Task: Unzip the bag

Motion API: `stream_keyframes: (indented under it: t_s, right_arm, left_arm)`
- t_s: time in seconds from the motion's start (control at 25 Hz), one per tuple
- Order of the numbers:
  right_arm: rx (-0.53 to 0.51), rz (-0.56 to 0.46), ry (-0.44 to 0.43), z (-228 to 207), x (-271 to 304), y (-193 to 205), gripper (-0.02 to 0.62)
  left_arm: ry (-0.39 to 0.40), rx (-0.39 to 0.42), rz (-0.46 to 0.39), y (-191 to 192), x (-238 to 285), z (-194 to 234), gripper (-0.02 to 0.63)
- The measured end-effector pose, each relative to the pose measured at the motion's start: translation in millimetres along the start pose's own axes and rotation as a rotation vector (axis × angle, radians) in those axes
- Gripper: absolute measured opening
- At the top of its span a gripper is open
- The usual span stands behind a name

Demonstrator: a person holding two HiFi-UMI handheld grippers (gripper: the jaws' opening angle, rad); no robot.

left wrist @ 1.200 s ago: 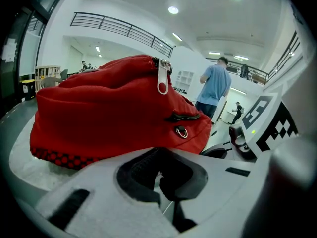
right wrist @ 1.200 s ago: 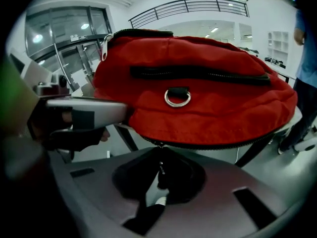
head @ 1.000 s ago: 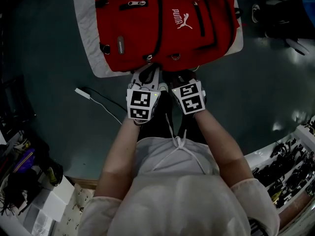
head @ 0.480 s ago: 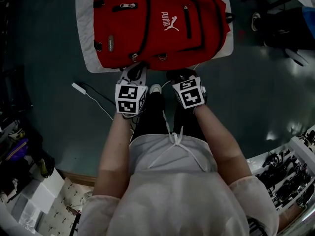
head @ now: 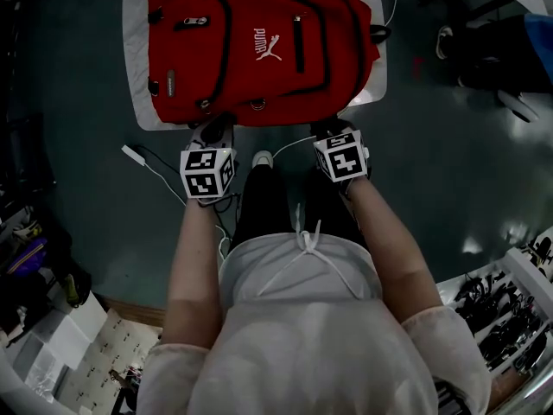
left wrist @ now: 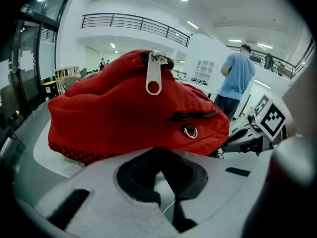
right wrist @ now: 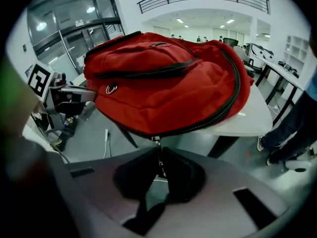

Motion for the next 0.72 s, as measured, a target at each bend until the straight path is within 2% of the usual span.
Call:
stream_keyframes:
  t_s: [0.32,0.72]
  right_arm:
    - [-0.044,0.037,-0.003,-31.4,-12.8,-0.4,0.037]
    - [-0.148,0.076,0.012,-56.0,-28.4,-9.4,0.037]
  left_arm:
    - [-0.109,0.011,0.023,-0.8,0.4,-7.7,0.020]
    - [-0.176,0.008,0.035,-1.4,2.1,-11.8,0.020]
Point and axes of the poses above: the fingertips, and each gripper's own axes: x forward along the fingers, z to its left, y out of its underside, the point moved 8 cm from there along -x, backward along the fingers, and after that the axes turned 5 degrees about -y, right-handed, at the moved point
